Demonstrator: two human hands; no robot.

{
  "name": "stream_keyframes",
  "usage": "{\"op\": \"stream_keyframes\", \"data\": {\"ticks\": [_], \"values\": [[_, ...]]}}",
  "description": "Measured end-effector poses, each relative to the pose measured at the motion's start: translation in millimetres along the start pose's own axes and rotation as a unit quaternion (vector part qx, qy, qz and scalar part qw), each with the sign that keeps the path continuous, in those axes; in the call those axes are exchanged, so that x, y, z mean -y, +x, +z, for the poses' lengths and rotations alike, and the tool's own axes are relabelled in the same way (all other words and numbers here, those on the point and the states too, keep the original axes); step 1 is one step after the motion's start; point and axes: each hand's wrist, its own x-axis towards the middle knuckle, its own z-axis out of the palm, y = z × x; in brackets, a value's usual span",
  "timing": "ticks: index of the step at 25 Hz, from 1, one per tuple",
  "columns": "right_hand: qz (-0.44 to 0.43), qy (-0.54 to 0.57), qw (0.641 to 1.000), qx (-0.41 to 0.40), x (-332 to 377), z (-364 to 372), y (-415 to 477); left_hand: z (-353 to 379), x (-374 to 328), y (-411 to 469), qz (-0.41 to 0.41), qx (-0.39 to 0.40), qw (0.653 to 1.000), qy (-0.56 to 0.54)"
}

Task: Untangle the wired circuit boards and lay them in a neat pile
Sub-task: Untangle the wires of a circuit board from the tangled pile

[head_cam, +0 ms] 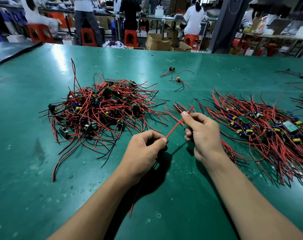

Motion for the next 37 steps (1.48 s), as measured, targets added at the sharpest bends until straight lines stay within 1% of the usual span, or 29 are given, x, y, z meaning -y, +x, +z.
{"op": "stream_keyframes", "data": {"ticks": [2,3,5,7,8,10,13,16,18,21,22,23,26,28,30,32,34,36,37], "values": [[0.07,0.079,0.994,0.013,5.5,1.9,-1.0,-0.4,-0.1,-0.6,0.002,0.002,1.0,-0.007],[0.117,0.123,0.985,0.024,8.6,1.7,-1.1,-0.2,-0.1,-1.1,0.004,0.003,1.0,-0.007],[0.202,0.21,0.956,0.039,15.3,-0.2,0.0,-0.2,-0.3,-2.0,0.008,0.002,1.0,-0.006],[0.247,0.267,0.93,0.053,19.5,-1.6,0.4,-0.7,-1.1,-2.6,0.01,0.003,1.0,-0.006],[0.256,0.281,0.923,0.062,20.4,-2.1,-0.2,-0.9,-1.5,-2.7,0.01,0.003,1.0,-0.007],[0.259,0.28,0.921,0.075,21.0,-2.9,-1.1,-1.5,-2.2,-3.0,0.009,0.003,1.0,-0.012],[0.247,0.215,0.942,0.071,23.5,-5.6,-1.0,-1.7,-3.0,-3.2,0.013,0.001,1.0,-0.014],[0.23,0.149,0.961,0.048,26.0,-9.5,1.6,-1.6,-3.1,-3.0,0.012,0.002,1.0,-0.013],[0.238,0.174,0.954,0.054,26.9,-9.7,2.7,-1.8,-3.0,-2.6,0.013,-0.003,1.0,-0.015],[0.268,0.254,0.926,0.076,25.5,-8.1,3.4,-1.4,-2.5,-2.2,0.013,-0.009,1.0,-0.019],[0.27,0.262,0.923,0.076,24.0,-7.4,3.1,-1.4,-2.4,-2.0,0.011,-0.011,1.0,-0.022],[0.261,0.245,0.931,0.073,22.5,-6.6,2.6,-1.2,-2.3,-1.6,0.007,-0.014,0.999,-0.028],[0.209,0.098,0.971,0.069,15.0,-5.3,0.9,-0.7,-3.7,0.9,-0.019,-0.031,0.996,-0.085],[0.195,0.04,0.977,0.072,10.3,-5.8,1.4,-0.4,-6.8,2.1,-0.044,-0.04,0.987,-0.15],[0.186,0.007,0.979,0.08,8.1,-5.6,0.7,-0.3,-10.4,3.1,-0.068,-0.044,0.979,-0.189],[0.159,-0.044,0.981,0.099,6.5,-2.9,-4.4,-0.7,-12.3,4.2,-0.086,-0.033,0.974,-0.207],[0.097,-0.103,0.978,0.151,1.9,1.3,-12.3,-2.8,-12.2,4.9,-0.091,-0.005,0.972,-0.215],[0.012,-0.189,0.961,0.204,-3.7,5.4,-20.0,-5.1,-11.8,3.2,-0.087,0.028,0.969,-0.23],[-0.033,-0.245,0.947,0.203,-7.2,6.5,-21.2,-5.4,-12.7,2.0,-0.088,0.036,0.965,-0.244]]}}
